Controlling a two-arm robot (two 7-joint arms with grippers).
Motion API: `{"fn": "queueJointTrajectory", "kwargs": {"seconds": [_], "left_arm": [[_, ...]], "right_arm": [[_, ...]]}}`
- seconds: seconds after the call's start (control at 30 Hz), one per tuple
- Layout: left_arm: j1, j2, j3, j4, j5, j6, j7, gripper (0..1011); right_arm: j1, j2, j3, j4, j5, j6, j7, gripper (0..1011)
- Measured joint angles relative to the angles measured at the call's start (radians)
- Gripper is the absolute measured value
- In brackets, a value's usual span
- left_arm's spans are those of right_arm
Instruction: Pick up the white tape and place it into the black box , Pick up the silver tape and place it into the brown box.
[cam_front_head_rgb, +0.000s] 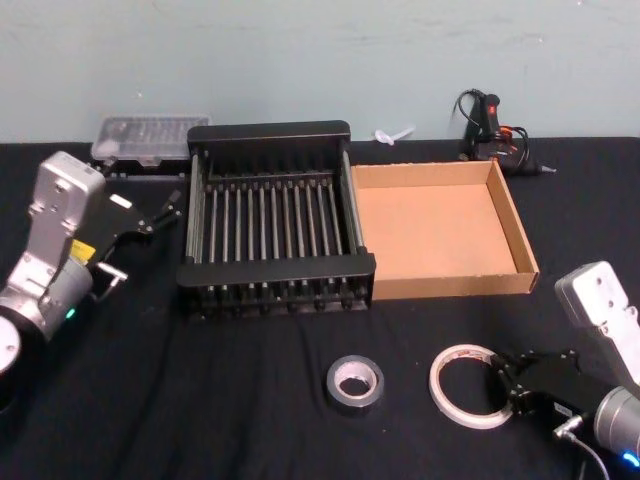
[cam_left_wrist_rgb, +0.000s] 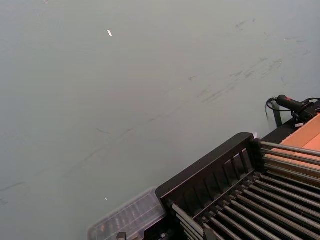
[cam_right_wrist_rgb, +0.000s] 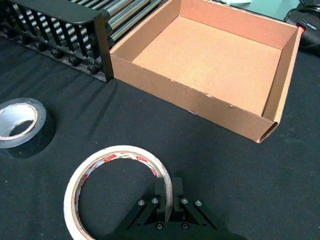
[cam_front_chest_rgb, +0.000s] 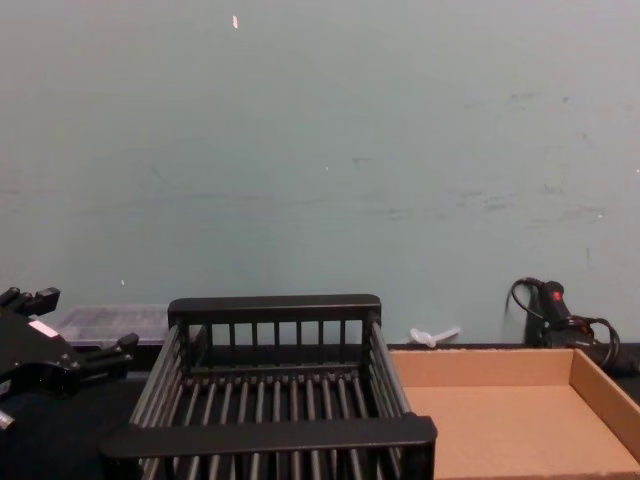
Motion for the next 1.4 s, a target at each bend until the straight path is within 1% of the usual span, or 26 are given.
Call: {"fn": "queueJointTrajectory", "kwargs": {"seconds": [0.3, 0.43, 0.63, 0.8, 0.93, 1.03, 1.07, 1.2, 1.27, 1.3, 1.37, 1.4], "left_arm": [[0.0, 0.0, 0.0, 0.0, 0.0, 0.0, 0.0, 1001], [0.0, 0.0, 0.0, 0.0, 0.0, 0.0, 0.0, 1002], [0.0, 0.0, 0.0, 0.0, 0.0, 0.0, 0.0, 1001], [0.0, 0.0, 0.0, 0.0, 0.0, 0.0, 0.0, 1001], [0.0, 0.0, 0.0, 0.0, 0.0, 0.0, 0.0, 1001], [0.0, 0.0, 0.0, 0.0, 0.0, 0.0, 0.0, 1001], [0.0, 0.0, 0.0, 0.0, 0.0, 0.0, 0.0, 1001], [0.0, 0.0, 0.0, 0.0, 0.0, 0.0, 0.0, 1001], [0.0, 0.0, 0.0, 0.0, 0.0, 0.0, 0.0, 1001], [0.0, 0.0, 0.0, 0.0, 0.0, 0.0, 0.0, 1001], [0.0, 0.0, 0.0, 0.0, 0.0, 0.0, 0.0, 1001], [0.0, 0.0, 0.0, 0.0, 0.0, 0.0, 0.0, 1001]], "right_arm": [[0.0, 0.0, 0.0, 0.0, 0.0, 0.0, 0.0, 90], [-0.003, -0.003, 0.011, -0.003, -0.001, -0.017, 0.02, 90], [-0.012, 0.0, 0.033, -0.028, -0.009, -0.044, 0.058, 90], [-0.016, -0.001, 0.053, -0.046, -0.016, -0.061, 0.073, 90], [-0.005, -0.009, 0.069, -0.051, -0.023, -0.067, 0.078, 90], [0.019, -0.02, 0.079, -0.047, -0.031, -0.068, 0.08, 90], [0.019, -0.02, 0.079, -0.047, -0.031, -0.068, 0.08, 90], [0.058, -0.036, 0.083, -0.03, -0.045, -0.064, 0.076, 90], [0.093, -0.05, 0.084, -0.011, -0.058, -0.059, 0.074, 90], [0.093, -0.05, 0.084, -0.011, -0.058, -0.059, 0.074, 90], [0.133, -0.065, 0.083, 0.015, -0.072, -0.058, 0.074, 90], [0.142, -0.068, 0.082, 0.021, -0.075, -0.058, 0.075, 90]]}}
